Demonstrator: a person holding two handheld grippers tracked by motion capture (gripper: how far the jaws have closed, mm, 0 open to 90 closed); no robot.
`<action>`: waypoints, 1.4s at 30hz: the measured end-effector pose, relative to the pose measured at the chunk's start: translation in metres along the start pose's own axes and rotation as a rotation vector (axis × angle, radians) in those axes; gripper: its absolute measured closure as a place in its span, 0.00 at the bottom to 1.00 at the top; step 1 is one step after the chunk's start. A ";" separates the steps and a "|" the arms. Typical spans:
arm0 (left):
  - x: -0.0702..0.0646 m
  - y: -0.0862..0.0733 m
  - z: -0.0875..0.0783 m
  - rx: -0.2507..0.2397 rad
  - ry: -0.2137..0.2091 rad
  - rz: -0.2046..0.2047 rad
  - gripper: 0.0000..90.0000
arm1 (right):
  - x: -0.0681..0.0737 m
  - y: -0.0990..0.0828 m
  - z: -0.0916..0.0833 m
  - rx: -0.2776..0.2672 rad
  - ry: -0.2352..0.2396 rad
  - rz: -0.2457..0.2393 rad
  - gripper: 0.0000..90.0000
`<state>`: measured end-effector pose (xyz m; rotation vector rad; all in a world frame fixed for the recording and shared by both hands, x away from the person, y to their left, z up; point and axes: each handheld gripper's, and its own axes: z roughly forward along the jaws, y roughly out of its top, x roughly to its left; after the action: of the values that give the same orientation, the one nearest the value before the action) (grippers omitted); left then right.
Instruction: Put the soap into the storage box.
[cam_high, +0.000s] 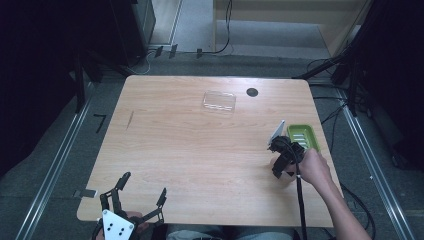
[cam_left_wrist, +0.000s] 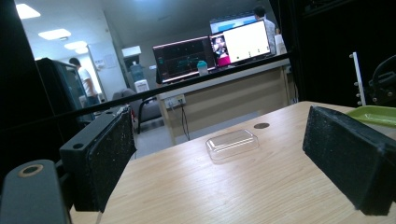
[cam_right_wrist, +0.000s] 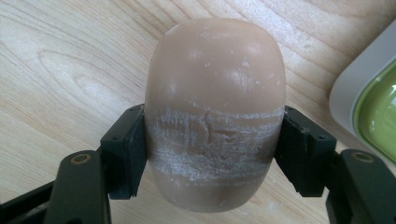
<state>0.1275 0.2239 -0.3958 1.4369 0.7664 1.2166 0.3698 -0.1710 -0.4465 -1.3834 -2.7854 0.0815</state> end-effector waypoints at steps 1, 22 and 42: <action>0.000 0.000 0.000 0.000 0.001 0.000 0.11 | 0.000 0.000 0.000 0.002 0.000 0.004 0.37; 0.000 0.000 0.000 0.002 0.000 0.001 0.11 | -0.012 -0.008 -0.006 0.010 -0.002 0.011 0.37; -0.001 0.000 0.001 0.001 0.000 0.000 0.11 | -0.025 -0.015 -0.016 0.009 -0.003 0.045 0.37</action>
<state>0.1280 0.2231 -0.3960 1.4381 0.7669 1.2166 0.3738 -0.1997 -0.4297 -1.4450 -2.7535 0.0981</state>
